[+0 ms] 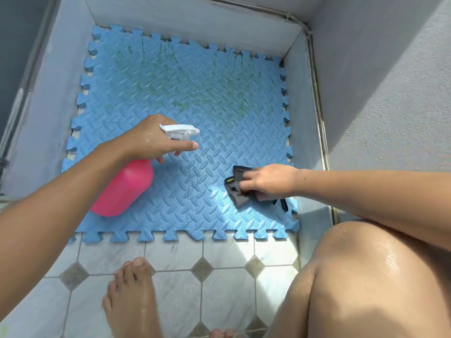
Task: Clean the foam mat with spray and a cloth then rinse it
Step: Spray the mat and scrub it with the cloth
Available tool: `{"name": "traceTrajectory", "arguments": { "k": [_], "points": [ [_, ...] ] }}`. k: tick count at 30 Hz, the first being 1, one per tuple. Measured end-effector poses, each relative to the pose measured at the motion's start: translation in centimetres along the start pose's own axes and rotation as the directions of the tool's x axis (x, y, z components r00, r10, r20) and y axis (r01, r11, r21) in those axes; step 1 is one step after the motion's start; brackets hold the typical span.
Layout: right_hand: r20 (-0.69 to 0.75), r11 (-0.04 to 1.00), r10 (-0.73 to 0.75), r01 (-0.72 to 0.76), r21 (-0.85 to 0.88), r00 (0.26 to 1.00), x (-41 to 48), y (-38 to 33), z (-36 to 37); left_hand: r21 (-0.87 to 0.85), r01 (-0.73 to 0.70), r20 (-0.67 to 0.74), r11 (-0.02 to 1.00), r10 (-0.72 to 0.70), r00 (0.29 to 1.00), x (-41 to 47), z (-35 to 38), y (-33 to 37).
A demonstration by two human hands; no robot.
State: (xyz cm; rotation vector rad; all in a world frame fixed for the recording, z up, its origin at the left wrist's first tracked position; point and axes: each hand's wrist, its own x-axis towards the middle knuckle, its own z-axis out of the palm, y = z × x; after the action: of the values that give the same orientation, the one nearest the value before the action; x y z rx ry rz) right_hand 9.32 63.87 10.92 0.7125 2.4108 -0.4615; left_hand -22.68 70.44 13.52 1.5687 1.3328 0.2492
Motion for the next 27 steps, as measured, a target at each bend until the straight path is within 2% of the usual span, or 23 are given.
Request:
{"name": "traceTrajectory", "arguments": {
  "k": [1,2,3,4,5,6,8,10,12,13,14,15,17,20,22,23,25,27],
  "points": [
    [-0.095,0.973,0.218,-0.208,0.101,0.971,0.3,1.2,-0.1,-0.005,0.024,-0.035,1.0,-0.024,0.999,0.0,-0.2,0.0],
    [-0.146,0.886,0.445,-0.41,0.217,0.884,0.7,3.0,-0.4,-0.011,0.042,-0.061,0.999,-0.043,0.997,0.0,-0.5,-0.2],
    [-0.146,0.752,0.637,-0.569,0.334,0.756,0.9,5.0,-0.7,-0.019,0.055,-0.086,0.998,-0.057,0.995,-0.1,-0.7,-0.4],
    [-0.117,0.619,0.762,-0.662,0.422,0.637,1.1,7.0,-0.9,-0.026,0.062,-0.107,0.998,-0.065,0.992,-0.2,-1.0,-0.7],
    [-0.066,0.518,0.828,-0.713,0.473,0.557,1.3,8.5,-1.0,-0.04,0.072,-0.126,0.997,-0.077,0.989,-0.3,-1.3,-0.9],
    [-0.045,0.482,0.846,-0.724,0.493,0.532,1.9,9.1,-1.2,-0.061,0.076,-0.14,0.995,-0.084,0.987,-0.4,-1.5,-1.0],
    [-0.123,0.543,0.816,-0.674,0.501,0.565,4.1,7.9,-1.9,-0.117,0.08,-0.183,0.99,-0.101,0.978,-0.6,-1.9,-1.2],
    [-0.209,0.643,0.731,-0.552,0.531,0.65,7.3,3.9,-2.7,-0.174,0.082,-0.256,0.981,-0.125,0.959,-0.7,-2.3,-1.5],
    [-0.244,0.785,0.516,-0.338,0.52,0.821,10.5,-1.7,-3.0,-0.23,0.074,-0.308,0.97,-0.145,0.94,-0.8,-2.6,-1.8],
    [-0.26,0.842,0.383,-0.219,0.493,0.886,11.4,-4.6,-3.2,-0.249,0.071,-0.323,0.966,-0.152,0.934,-0.9,-2.8,-2.0],
    [-0.285,0.873,0.284,-0.123,0.472,0.916,11.9,-6.8,-3.3,-0.261,0.066,-0.337,0.963,-0.155,0.928,-1.0,-3.0,-2.1],
    [-0.331,0.888,0.233,-0.061,0.456,0.915,12.1,-8.0,-3.5,-0.27,0.064,-0.352,0.961,-0.161,0.922,-1.1,-3.2,-2.2],
    [-0.436,0.9,0.272,-0.065,0.432,0.858,11.8,-7.1,-4.3,-0.282,0.058,-0.374,0.958,-0.165,0.912,-1.4,-3.4,-2.6],
    [-0.461,0.819,0.539,-0.311,0.483,0.705,9.9,-1.0,-5.2,-0.277,0.043,-0.399,0.96,-0.155,0.904,-1.7,-3.5,-3.0],
    [-0.362,0.688,0.716,-0.518,0.507,0.597,7.6,3.4,-3.6,-0.287,0.039,-0.401,0.957,-0.157,0.902,-1.6,-3.5,-3.1],
    [-0.285,0.626,0.769,-0.583,0.518,0.572,6.4,5.0,-2.4,-0.29,0.048,-0.401,0.956,-0.166,0.901,-1.6,-3.6,-3.2],
    [-0.16,0.529,0.818,-0.614,0.585,0.552,4.7,6.6,0.2,-0.266,0.075,-0.402,0.961,-0.181,0.898,-1.4,-3.5,-3.2],
    [-0.139,0.488,0.831,-0.586,0.647,0.539,4.9,6.7,1.3,-0.234,0.099,-0.397,0.967,-0.188,0.898,-1.4,-3.2,-3.1]
  ]
}}
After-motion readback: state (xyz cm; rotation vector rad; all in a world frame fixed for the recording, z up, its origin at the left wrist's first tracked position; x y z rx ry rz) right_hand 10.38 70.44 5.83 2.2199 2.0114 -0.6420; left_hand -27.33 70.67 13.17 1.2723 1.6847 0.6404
